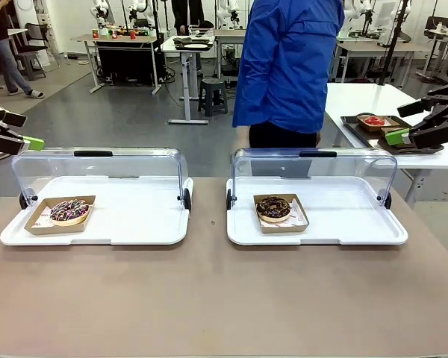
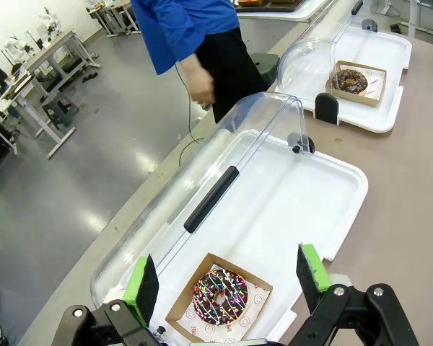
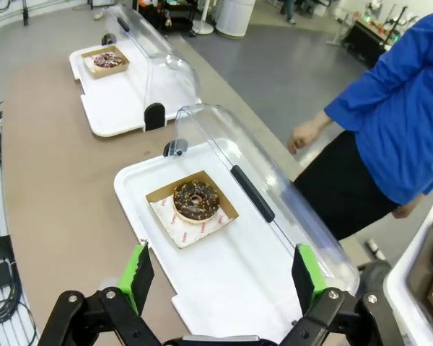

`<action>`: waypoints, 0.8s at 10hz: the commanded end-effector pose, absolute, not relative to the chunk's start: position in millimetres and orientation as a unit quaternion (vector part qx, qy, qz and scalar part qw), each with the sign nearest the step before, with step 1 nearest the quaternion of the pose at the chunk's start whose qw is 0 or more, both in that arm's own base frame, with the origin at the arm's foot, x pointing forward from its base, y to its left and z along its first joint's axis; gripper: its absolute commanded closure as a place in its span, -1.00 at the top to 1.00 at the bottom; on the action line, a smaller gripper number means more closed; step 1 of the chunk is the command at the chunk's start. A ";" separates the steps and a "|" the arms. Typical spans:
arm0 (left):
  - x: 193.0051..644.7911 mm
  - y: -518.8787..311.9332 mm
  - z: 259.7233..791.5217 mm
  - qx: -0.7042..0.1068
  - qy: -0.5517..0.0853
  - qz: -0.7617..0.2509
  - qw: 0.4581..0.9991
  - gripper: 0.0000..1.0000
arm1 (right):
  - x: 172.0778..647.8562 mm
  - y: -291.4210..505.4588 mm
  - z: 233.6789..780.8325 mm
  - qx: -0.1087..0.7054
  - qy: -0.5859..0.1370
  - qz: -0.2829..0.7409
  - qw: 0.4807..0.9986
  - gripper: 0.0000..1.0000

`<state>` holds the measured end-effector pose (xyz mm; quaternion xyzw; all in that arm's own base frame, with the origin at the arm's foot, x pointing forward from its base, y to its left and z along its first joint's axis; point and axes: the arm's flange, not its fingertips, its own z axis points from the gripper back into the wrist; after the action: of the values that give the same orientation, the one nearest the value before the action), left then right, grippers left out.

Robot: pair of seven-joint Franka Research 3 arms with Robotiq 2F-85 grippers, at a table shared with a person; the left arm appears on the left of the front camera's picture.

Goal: Provide the desired donut to the person.
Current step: Place the picked Paper togo box onto the Handle tray extended by the person.

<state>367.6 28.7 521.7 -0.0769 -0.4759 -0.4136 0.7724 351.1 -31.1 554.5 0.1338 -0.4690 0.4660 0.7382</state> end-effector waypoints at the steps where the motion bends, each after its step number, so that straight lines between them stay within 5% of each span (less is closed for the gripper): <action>1: 366.2 25.2 518.6 -0.075 -0.477 -0.408 0.775 1.00 | 349.2 -36.7 553.7 0.143 -0.471 0.464 0.736 1.00; 8: 366.2 25.2 518.6 -0.075 -0.477 -0.408 0.775 1.00 | 349.2 -36.7 553.7 0.143 -0.471 0.464 0.736 1.00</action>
<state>367.6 28.7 521.7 -0.0769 -0.4759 -0.4136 0.7724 349.1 -35.5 554.7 0.1370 -0.4689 0.4636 0.7392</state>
